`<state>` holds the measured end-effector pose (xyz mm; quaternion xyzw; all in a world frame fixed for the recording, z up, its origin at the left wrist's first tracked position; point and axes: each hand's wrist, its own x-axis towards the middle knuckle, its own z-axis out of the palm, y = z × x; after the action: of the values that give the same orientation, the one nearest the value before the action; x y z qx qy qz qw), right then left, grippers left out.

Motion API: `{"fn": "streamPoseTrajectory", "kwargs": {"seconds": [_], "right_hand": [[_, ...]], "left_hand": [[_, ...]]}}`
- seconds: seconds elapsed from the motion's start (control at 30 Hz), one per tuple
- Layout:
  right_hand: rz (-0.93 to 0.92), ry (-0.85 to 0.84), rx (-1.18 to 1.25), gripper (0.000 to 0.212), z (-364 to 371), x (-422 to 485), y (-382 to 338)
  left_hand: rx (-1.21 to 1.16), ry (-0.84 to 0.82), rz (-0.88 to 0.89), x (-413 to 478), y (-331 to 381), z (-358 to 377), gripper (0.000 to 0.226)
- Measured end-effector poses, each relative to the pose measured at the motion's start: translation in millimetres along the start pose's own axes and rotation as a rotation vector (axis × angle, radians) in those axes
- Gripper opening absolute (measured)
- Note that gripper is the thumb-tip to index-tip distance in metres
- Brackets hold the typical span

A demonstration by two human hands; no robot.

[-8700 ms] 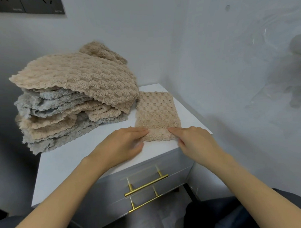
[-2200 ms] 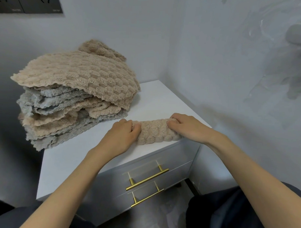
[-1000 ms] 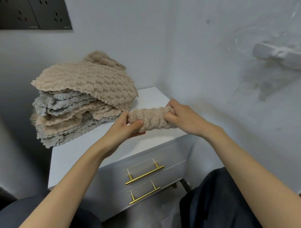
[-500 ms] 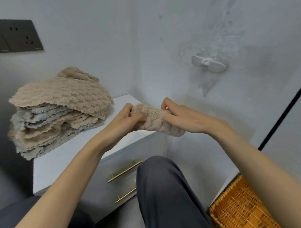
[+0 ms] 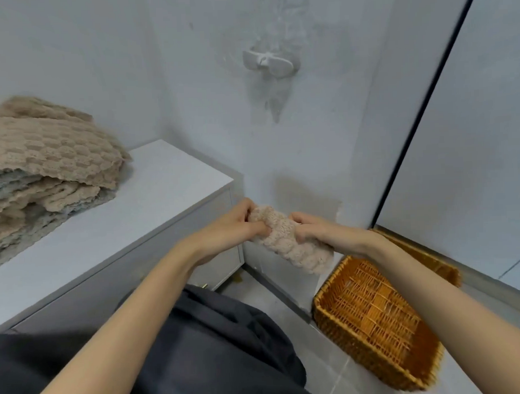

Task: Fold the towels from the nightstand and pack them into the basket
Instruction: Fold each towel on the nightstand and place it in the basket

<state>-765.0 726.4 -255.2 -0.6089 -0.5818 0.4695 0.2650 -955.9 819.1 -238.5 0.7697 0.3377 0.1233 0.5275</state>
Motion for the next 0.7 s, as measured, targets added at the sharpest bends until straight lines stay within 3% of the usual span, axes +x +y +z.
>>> {"fn": "streamPoseTrajectory", "kwargs": {"seconds": [0.13, 0.3, 0.43, 0.57, 0.7], "right_hand": [[0.081, 0.056, 0.023, 0.027, -1.4, -24.5, 50.7], [0.193, 0.132, 0.061, 0.026, -6.0, -49.8, 107.4], [0.317, 0.210, 0.114, 0.026, -10.7, -70.2, 168.5], [0.467, 0.384, 0.245, 0.030, -7.0, -79.9, 230.7], [0.551, 0.581, 0.529, 0.016, 5.3, -63.6, 284.1]], "left_hand": [[-0.019, -0.089, -0.026, 19.8, -6.4, 41.3, 0.025], [-0.007, -0.120, -0.083, 40.4, -20.3, 95.9, 0.042], [-0.004, -0.086, -0.151, 55.3, -42.0, 129.8, 0.039], [0.005, -0.091, -0.185, 66.2, -63.6, 151.5, 0.036], [0.037, -0.087, -0.212, 75.9, -83.8, 163.3, 0.031]]}}
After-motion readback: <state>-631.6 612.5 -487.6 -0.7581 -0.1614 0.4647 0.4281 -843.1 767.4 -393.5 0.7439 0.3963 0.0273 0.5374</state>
